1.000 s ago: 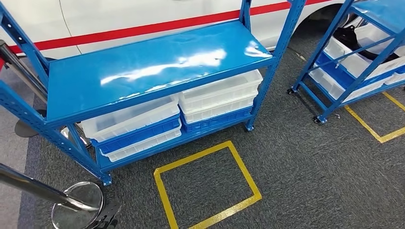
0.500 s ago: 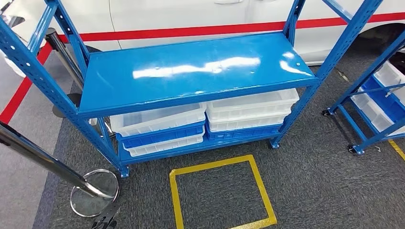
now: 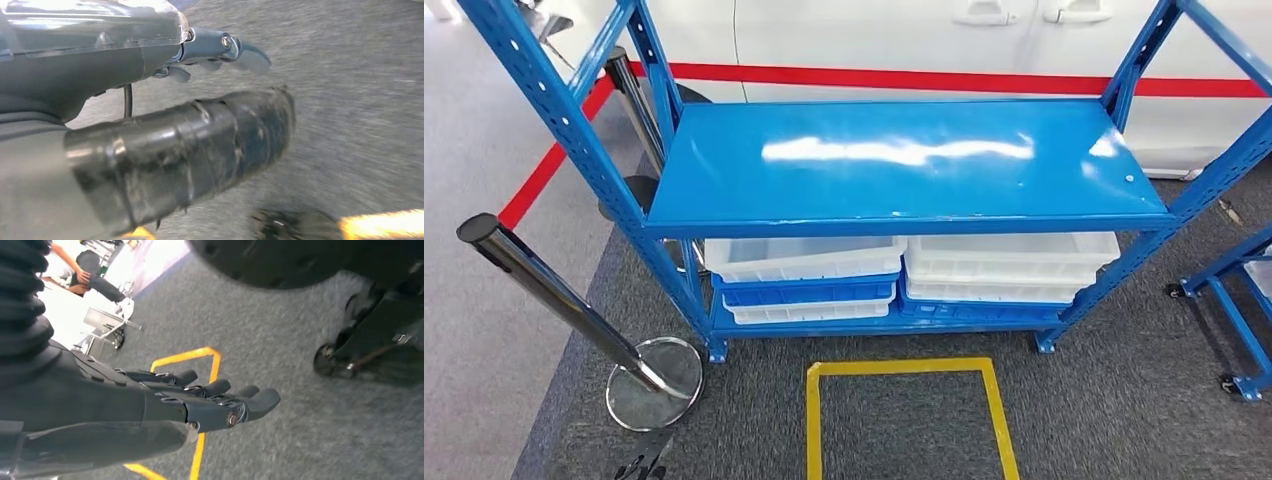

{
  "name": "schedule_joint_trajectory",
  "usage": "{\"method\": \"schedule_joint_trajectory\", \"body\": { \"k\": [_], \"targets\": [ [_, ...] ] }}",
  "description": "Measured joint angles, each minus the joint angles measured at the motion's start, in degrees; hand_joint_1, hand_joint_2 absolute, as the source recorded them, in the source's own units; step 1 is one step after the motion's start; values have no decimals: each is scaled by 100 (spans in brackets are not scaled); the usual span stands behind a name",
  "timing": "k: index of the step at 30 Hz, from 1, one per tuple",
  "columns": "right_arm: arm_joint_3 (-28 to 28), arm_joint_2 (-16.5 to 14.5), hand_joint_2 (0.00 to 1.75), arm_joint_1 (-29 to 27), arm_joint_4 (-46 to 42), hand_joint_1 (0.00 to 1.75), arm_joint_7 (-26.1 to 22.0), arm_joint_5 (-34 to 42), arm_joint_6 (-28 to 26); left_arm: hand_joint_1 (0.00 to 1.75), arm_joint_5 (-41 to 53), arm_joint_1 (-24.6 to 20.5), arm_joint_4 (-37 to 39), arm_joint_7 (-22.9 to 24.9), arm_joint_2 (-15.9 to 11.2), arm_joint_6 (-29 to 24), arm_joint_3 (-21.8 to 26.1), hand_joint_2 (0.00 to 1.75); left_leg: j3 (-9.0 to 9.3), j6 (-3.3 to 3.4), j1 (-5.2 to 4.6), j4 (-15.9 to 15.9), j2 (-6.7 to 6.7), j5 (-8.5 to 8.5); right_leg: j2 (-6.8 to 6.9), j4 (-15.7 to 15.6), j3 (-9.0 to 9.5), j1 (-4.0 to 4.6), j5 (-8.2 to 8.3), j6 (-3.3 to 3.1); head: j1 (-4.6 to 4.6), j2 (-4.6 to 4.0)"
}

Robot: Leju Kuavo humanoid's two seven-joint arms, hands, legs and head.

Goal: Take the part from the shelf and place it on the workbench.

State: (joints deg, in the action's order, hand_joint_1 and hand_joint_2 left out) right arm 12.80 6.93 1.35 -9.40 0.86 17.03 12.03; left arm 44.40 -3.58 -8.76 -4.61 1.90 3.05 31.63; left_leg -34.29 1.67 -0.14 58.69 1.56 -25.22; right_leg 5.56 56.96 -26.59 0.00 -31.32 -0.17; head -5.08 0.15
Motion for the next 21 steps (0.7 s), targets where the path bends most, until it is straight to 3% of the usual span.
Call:
{"method": "schedule_joint_trajectory", "body": {
  "k": [2,3,5,6,7,8,11,13,17,21],
  "targets": [
    [0,-2,0,22,-6,0,27,-1,-15,0,4,2,0,48,0,-5,0,0,47,51,22,-64,-37,-3,-180,165,-51,-21,-135,54,14,-1],
    [0,-2,0,20,-8,0,46,-1,-30,0,9,-14,0,75,0,-10,0,0,73,77,36,-92,-59,-6,-316,427,-181,-38,-275,81,23,-1],
    [1,-3,0,1,-7,0,80,-2,-76,0,22,-43,0,143,1,-38,0,0,93,116,32,-97,-104,-29,-506,1237,-641,-63,-587,118,36,-2],
    [1,-3,0,-7,-7,0,97,-2,-102,0,27,-47,0,177,2,-64,0,0,103,126,28,-92,-129,-45,-524,1579,-868,-70,-658,129,36,-2],
    [1,-3,0,-14,-6,0,114,-2,-128,0,31,-46,0,201,4,-91,0,0,119,130,24,-85,-154,-61,-528,1738,-1013,-73,-613,131,36,-2],
    [1,-4,0,-22,-6,0,133,-2,-150,0,33,-44,0,216,6,-117,0,0,142,130,22,-77,-181,-80,-529,1667,-1046,-73,-447,123,36,-2],
    [0,-6,0,-45,-5,0,183,-1,-198,0,27,-48,0,237,18,-178,0,0,219,98,13,-52,-257,-142,-566,595,-691,-55,257,47,37,-2],
    [-1,-13,0,-31,-5,0,205,9,-216,0,18,-53,0,247,24,-202,0,0,213,80,-8,-25,-278,-171,-593,180,-550,-41,395,41,32,-2],
    [-2,-37,0,-11,-6,0,258,33,-284,0,10,-55,0,258,31,-225,0,175,207,76,4,-24,-279,-171,-594,144,-545,-15,381,59,27,-2],
    [1,-46,0,-10,-5,0,306,20,-374,0,1,-56,0,275,38,-256,0,175,224,46,11,-60,-280,-160,-593,148,-544,-9,376,37,25,-2]
  ]
}}
